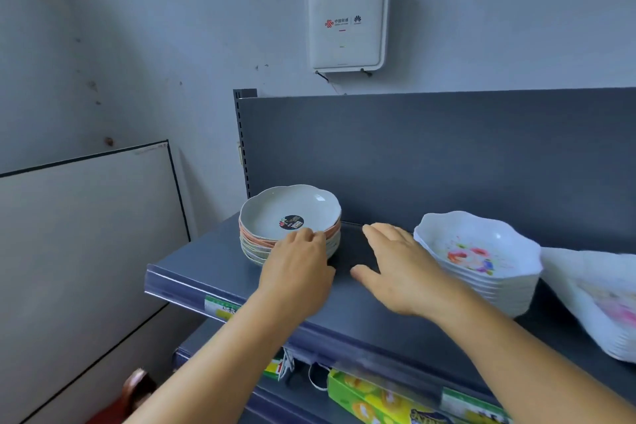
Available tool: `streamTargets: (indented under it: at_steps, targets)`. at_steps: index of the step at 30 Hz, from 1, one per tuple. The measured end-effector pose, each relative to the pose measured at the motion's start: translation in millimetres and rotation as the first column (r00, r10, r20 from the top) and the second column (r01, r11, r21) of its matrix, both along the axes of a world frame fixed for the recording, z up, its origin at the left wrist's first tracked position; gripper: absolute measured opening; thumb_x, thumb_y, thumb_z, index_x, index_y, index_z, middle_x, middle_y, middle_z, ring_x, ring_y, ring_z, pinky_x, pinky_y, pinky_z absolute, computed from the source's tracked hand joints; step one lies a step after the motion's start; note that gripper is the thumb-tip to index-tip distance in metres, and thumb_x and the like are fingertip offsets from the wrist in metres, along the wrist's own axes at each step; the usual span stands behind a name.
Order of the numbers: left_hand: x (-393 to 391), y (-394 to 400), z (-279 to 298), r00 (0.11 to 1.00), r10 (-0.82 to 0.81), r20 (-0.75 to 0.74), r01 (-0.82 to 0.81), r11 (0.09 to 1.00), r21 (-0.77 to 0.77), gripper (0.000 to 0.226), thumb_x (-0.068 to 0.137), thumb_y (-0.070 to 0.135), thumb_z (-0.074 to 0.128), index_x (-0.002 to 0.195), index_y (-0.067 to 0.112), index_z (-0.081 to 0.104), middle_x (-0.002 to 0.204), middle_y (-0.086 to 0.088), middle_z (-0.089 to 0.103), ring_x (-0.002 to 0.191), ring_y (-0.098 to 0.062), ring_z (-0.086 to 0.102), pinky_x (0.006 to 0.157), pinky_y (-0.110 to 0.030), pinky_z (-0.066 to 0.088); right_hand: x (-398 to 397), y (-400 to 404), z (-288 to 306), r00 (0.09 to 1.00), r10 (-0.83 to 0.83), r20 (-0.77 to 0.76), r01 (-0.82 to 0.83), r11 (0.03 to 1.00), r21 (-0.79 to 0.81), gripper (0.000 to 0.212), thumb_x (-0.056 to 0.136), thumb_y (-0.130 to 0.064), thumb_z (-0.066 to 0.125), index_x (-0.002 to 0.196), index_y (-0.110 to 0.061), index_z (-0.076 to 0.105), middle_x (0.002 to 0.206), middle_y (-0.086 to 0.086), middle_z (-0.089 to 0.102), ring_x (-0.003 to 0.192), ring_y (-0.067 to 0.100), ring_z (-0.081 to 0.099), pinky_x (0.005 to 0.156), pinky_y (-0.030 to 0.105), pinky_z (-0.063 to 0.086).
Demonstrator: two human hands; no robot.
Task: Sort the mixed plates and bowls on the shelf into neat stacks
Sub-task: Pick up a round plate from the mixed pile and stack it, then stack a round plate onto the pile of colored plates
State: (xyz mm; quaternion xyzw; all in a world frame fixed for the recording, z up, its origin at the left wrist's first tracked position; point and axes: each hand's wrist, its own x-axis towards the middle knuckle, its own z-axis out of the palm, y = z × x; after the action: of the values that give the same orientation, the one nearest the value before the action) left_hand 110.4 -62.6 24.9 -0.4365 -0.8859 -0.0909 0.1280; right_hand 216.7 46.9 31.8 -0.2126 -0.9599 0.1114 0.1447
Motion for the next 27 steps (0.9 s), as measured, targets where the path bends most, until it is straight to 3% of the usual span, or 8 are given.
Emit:
streamTargets:
  at_steps: [5,10,16,27]
  targets:
    - [50,18,-3,0.986,-0.162,-0.043,0.161,0.986,-0.036,0.048,0.096,0.035,0.045,0.139,0.013,0.039,0.141,-0.002,0.043,0.131,-0.022,0.039,0.107,-0.030,0.032,65,9,-3,0.994,-0.108,0.006,0.107,0.992,0.060,0.048,0.095,-0.041,0.045,0.135,-0.015,0.036,0.141,-0.003,0.034,0.139,0.019,0.024,0.113,0.031,0.022]
    - [104,48,-7,0.947,-0.320,-0.018,0.320,0.947,-0.029,0.048,0.096,0.033,0.043,0.140,0.015,0.038,0.141,0.002,0.044,0.131,-0.020,0.039,0.106,-0.028,0.032,137,20,-4,0.974,-0.227,-0.008,0.227,0.971,0.072,0.056,0.096,-0.042,0.044,0.144,-0.019,0.027,0.153,-0.006,0.022,0.144,0.013,0.014,0.116,0.027,0.014]
    - [181,85,-15,0.879,-0.477,-0.009,0.476,0.879,-0.036,0.046,0.095,0.034,0.045,0.137,0.017,0.038,0.138,0.004,0.045,0.129,-0.019,0.040,0.101,-0.027,0.035,227,41,-16,0.905,-0.425,0.032,0.424,0.905,0.034,0.056,0.095,-0.043,0.045,0.142,-0.018,0.029,0.151,-0.004,0.026,0.142,0.016,0.017,0.116,0.029,0.016]
    - [352,130,-26,0.767,-0.641,0.027,0.641,0.765,-0.066,0.052,0.098,0.032,0.043,0.145,0.013,0.031,0.144,0.000,0.041,0.131,-0.021,0.038,0.106,-0.028,0.031,411,57,-33,0.771,-0.623,0.132,0.623,0.781,0.042,0.072,0.096,-0.046,0.043,0.153,-0.019,0.009,0.161,-0.007,0.007,0.149,0.015,0.001,0.118,0.032,0.008]
